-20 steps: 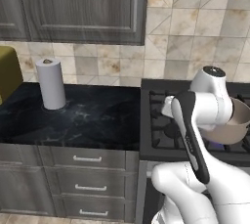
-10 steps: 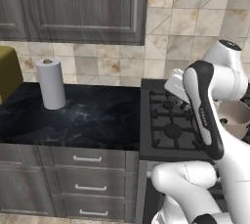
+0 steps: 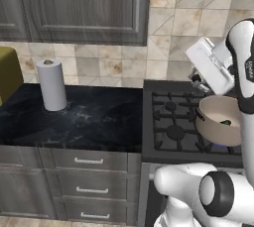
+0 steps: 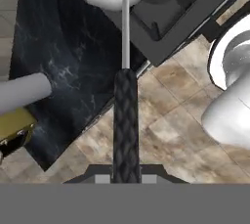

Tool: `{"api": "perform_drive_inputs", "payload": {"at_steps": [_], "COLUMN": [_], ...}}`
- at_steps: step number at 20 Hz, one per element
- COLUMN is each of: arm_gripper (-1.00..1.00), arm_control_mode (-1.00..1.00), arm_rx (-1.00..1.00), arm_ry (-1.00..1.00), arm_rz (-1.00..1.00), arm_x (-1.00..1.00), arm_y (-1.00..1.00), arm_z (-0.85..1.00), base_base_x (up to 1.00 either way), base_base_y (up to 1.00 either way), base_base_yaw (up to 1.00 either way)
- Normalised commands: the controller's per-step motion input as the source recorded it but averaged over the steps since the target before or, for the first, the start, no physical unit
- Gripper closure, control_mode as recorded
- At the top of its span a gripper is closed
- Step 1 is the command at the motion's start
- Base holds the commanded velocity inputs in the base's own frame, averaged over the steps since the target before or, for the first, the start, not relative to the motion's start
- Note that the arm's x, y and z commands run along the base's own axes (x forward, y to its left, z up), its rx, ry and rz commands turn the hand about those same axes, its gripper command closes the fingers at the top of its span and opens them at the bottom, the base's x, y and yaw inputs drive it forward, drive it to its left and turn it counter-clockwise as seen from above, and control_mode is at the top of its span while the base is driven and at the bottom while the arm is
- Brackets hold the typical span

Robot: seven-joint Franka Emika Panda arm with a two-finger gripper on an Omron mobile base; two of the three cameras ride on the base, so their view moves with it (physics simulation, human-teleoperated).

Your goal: Put the eggplant and carrot in the pot. Retrieve the spatula and lightly stir the vegetables in the pot.

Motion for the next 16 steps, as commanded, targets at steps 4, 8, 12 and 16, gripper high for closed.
{"api": "perform_drive_inputs", "payload": {"at_steps": [4, 8, 12, 16], "arm_gripper": [1.00, 1.00, 1.00, 1.00], "arm_control_mode": [-1.00, -1.00, -1.00, -1.00], "arm_rx": [0.61, 0.57, 0.42, 0.33], "arm_ry": [0.17, 0.00, 0.00, 0.07], "arm_rz": [-0.21, -0.11, -0.10, -0.13], "arm_x": [0.19, 0.21, 0.21, 0.25], "arm_y": [-0.31, -0.48, -0.61, -0.60], "arm_z": [0.18, 0.27, 0.25, 0.40], "base_base_x": [0.00, 0.00, 0.00, 0.00], "base_base_y": [0.00, 0.00, 0.00, 0.00], "base_base_yaw": [0.00, 0.00, 0.00, 0.00]}}
